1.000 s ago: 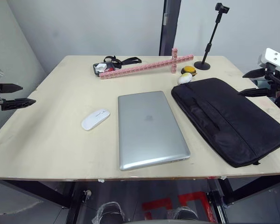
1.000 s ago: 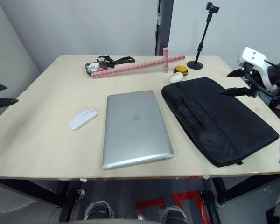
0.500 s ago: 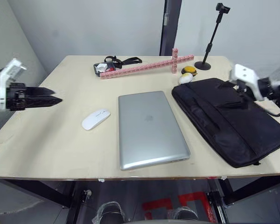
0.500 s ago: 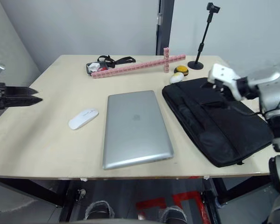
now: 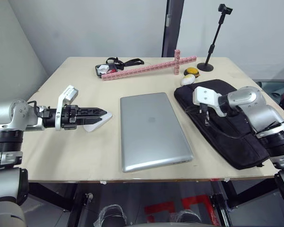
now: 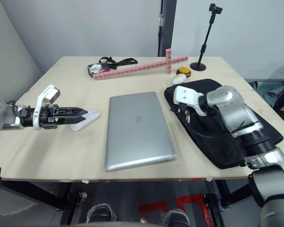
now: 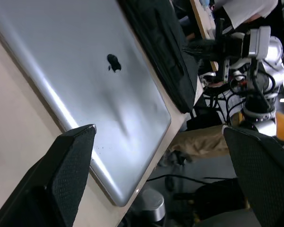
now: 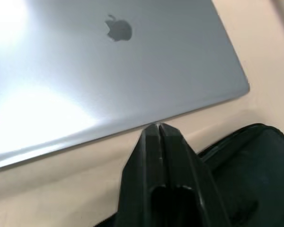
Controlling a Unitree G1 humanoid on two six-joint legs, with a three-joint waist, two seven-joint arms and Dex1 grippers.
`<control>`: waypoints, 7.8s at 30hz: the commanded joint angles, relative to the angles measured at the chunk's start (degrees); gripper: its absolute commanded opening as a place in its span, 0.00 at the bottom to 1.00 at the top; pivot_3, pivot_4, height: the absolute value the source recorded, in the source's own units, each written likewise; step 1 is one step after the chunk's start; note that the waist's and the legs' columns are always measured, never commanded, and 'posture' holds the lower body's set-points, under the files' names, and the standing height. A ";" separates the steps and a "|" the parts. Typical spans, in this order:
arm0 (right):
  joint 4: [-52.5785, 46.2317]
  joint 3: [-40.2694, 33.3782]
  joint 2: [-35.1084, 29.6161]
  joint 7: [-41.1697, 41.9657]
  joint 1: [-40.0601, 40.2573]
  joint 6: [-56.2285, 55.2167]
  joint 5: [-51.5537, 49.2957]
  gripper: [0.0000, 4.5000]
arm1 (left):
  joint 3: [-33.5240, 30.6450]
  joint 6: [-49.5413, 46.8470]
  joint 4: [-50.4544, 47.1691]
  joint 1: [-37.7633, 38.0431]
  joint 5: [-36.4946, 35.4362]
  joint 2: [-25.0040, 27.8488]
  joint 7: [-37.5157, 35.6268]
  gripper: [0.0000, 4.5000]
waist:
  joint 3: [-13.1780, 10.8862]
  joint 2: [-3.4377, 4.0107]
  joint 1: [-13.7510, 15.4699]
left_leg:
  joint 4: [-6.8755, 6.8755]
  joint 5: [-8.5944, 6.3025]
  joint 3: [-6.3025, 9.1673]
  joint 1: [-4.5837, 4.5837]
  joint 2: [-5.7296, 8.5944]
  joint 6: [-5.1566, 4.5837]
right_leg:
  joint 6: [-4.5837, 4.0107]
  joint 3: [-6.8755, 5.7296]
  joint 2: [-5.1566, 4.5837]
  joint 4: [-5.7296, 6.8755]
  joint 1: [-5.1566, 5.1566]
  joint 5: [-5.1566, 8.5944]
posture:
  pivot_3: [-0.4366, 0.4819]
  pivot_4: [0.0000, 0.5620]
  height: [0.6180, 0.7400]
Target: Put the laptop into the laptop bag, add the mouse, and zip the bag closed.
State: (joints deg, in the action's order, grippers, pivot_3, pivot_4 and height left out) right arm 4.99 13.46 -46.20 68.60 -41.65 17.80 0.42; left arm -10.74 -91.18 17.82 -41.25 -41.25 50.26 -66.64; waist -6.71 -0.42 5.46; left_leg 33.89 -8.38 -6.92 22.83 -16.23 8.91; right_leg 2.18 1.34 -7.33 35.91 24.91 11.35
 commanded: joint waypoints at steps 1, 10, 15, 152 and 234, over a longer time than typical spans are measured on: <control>1.71 0.90 1.29 -2.68 -1.06 -2.70 2.61 0.02 | -2.13 -1.31 1.97 -1.52 -0.70 -2.79 4.33 1.00 | 0.00 0.00 0.02 | -0.03 0.00 0.02 0.00 0.00 0.00 | 0.00 -0.03 0.00 -0.04 -0.02 0.00 | 0.48 0.27 1.00; 11.81 3.85 4.71 -7.33 -2.73 -9.22 8.57 0.02 | -1.73 4.42 4.79 -0.18 1.58 -11.37 13.22 1.00 | 0.00 -0.01 -0.12 | -0.03 0.00 0.05 0.06 0.05 0.00 | 0.08 -0.02 -0.02 -0.07 -0.05 -0.05 | 0.48 0.27 1.00; 16.47 4.64 6.42 -8.54 -3.56 -11.69 10.37 0.02 | -0.31 6.70 7.67 -0.96 2.27 -13.75 15.06 1.00 | 0.00 -0.01 -0.22 | -0.03 0.00 0.05 0.06 0.05 -0.01 | 0.10 -0.02 -0.02 -0.08 -0.04 -0.06 | 0.48 0.27 1.00; -20.88 -23.41 14.64 -36.95 6.50 48.17 -29.18 0.01 | 2.93 21.18 4.69 4.49 -57.20 -37.51 66.51 0.07 | -0.34 0.13 0.54 | -0.90 0.80 -0.22 0.10 0.10 0.52 | 3.58 0.25 -0.03 -1.74 -0.02 -1.55 | 0.48 0.27 1.00; -27.50 -24.29 27.63 -46.64 1.35 59.82 -42.17 0.00 | -1.64 24.64 14.04 -6.59 -11.89 -60.34 47.12 0.03 | -0.26 0.31 0.92 | -0.89 0.85 -0.21 0.20 0.11 0.46 | 3.61 0.25 -0.07 -1.75 0.02 -1.58 | 0.48 0.27 1.00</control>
State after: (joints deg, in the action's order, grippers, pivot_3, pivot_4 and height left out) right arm -18.62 -10.47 -19.79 21.42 -37.77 77.97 -38.49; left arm -15.58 -66.62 32.76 -44.64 -53.44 -6.44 -16.06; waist -6.96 -0.11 6.38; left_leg 33.00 -7.53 -7.13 23.03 -16.12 9.37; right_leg 5.79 1.59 -7.39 34.17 24.93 9.78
